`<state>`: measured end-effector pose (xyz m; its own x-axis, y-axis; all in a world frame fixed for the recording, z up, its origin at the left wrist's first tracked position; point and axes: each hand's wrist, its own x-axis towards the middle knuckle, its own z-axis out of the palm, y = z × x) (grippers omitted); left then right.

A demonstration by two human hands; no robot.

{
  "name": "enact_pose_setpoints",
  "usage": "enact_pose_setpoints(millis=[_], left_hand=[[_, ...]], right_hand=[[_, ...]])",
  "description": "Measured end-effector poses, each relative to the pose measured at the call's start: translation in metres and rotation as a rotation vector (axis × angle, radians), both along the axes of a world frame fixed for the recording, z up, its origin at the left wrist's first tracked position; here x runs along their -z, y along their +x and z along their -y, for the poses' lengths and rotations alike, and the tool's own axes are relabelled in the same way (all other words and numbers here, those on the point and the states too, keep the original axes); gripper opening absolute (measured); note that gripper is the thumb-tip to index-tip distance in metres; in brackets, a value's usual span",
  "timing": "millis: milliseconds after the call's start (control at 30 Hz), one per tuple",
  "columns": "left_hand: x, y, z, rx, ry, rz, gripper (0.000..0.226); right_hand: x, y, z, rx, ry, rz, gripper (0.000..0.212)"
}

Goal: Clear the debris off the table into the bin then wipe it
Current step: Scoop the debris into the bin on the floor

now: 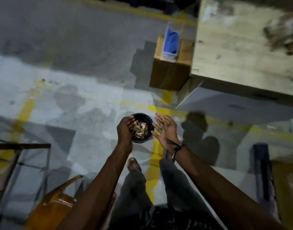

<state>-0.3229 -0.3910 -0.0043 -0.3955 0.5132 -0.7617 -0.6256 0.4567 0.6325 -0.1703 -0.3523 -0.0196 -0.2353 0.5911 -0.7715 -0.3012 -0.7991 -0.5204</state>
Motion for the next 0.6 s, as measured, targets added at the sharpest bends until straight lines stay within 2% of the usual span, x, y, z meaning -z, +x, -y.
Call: enact_pose_setpoints(millis=[133, 267, 433, 600], left_hand=[[-0.081, 0.044, 0.008, 0.108, 0.062, 0.004, 0.021], [-0.127, 0.104, -0.001, 0.193, 0.144, 0.036, 0.022], [-0.152, 0.195, -0.03, 0.288, 0.226, 0.058, 0.02], [-0.16, 0.301, -0.062, 0.351, 0.289, 0.075, 0.021]], right_hand=[[-0.075, 0.051, 0.02, 0.11, 0.08, -0.049, 0.049], [-0.12, 0.109, 0.018, 0.291, 0.131, -0.049, 0.049], [-0.146, 0.2, 0.009, 0.496, 0.254, -0.089, 0.052], [-0.162, 0.308, 0.002, 0.61, 0.316, -0.098, 0.049]])
